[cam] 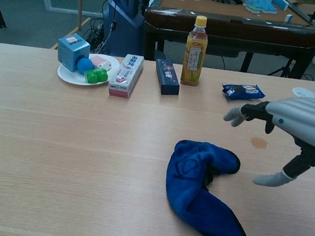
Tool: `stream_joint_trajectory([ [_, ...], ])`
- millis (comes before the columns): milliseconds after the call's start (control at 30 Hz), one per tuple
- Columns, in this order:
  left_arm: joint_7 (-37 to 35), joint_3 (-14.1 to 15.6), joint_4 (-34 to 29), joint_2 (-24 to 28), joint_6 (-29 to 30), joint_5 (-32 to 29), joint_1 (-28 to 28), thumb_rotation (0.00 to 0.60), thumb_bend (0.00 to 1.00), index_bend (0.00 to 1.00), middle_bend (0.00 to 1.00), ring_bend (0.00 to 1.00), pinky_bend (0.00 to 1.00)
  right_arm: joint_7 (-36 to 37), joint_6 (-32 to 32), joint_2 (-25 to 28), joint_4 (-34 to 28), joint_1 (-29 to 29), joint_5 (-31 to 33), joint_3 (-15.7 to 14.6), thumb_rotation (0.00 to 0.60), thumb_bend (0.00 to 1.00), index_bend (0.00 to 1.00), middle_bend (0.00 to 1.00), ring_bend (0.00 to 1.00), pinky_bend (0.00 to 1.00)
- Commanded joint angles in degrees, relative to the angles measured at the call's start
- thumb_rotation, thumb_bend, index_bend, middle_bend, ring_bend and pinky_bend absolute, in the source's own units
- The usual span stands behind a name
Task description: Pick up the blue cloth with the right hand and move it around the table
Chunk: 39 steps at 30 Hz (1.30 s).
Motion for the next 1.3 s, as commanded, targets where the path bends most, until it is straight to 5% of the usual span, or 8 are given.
stream_joint_trajectory([
  [33,0.07,0.01,-0.13,0.05,-0.1,0.2,-0.08,0.6,0.26,0.23,0.07,0.11,0.06,-1.68,-0.94,-2.52,1.61,1.26,2.23,0.31,0.6,0.0,0.16,0.21,0.16,0.33],
  [1033,-1.93,0.21,1.3,0.13,-1.42,-0.54,0.26,0.6,0.26,0.28,0.07,0.11,0.06,-9.41,-5.13,-19.32,16.41,8.44,14.03,-1.95,0.6,0.01,0.14,0.19,0.11,0.24],
  [1300,-2.79,0.32,2.11,0.04,-1.51,-0.7,0.51,0.6,0.26,0.31,0.07,0.11,0.06,-4.44,-3.49,-22.48,23.17,8.48,10.58,-2.26,0.6,0.42,0.45,0.37,0.31,0.41],
])
